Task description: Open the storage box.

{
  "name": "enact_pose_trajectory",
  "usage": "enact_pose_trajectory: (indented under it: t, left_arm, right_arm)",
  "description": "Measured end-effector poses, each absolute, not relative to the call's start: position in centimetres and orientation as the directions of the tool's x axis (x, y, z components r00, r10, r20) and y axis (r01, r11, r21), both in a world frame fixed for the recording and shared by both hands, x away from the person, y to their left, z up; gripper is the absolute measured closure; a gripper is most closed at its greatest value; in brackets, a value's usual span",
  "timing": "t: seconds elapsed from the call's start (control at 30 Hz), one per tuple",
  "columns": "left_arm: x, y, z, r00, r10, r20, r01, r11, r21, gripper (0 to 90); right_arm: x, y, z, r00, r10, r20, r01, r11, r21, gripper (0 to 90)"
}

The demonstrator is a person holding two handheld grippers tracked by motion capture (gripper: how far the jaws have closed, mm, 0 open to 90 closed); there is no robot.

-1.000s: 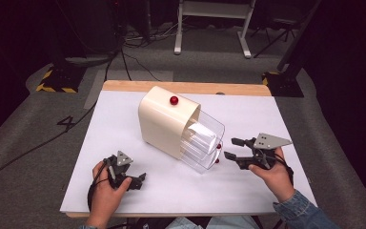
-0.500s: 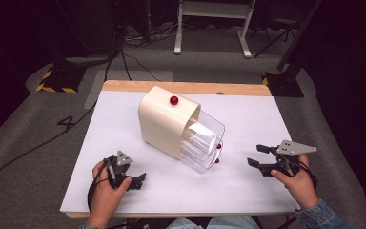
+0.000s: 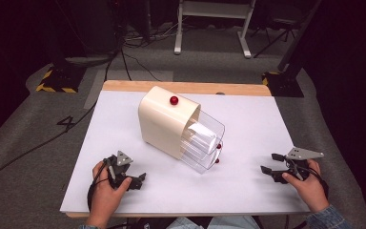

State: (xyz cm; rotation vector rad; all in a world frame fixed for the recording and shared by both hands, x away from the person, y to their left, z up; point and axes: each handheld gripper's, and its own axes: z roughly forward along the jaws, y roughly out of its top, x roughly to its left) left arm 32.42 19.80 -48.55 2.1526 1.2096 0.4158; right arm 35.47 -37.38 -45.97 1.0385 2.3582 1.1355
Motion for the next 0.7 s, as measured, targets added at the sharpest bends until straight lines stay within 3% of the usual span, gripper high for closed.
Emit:
enact_pose_trajectory:
  t: [0.47,0.57,0.7]
  left_arm:
    - [32.4,19.8,-48.6,0.529,0.848,-0.031,0.651,-0.383,0.656,0.0]
    - [32.4,19.8,-48.6,0.529,0.848,-0.031,0.651,-0.383,0.656,0.0]
    - [32.4,19.8,-48.5,0.53,0.847,-0.031,0.651,-0.384,0.655,0.0]
  right_arm:
    - [35.5,-38.5,-48.1,-0.675,0.738,-0.02,0.49,0.468,0.736,20.8]
    - [35.5,-38.4,-48.1,-0.651,0.758,-0.043,0.498,0.469,0.73,13.6]
    - [35.7,-38.5,-48.2,-0.65,0.759,-0.026,0.511,0.462,0.725,13.3]
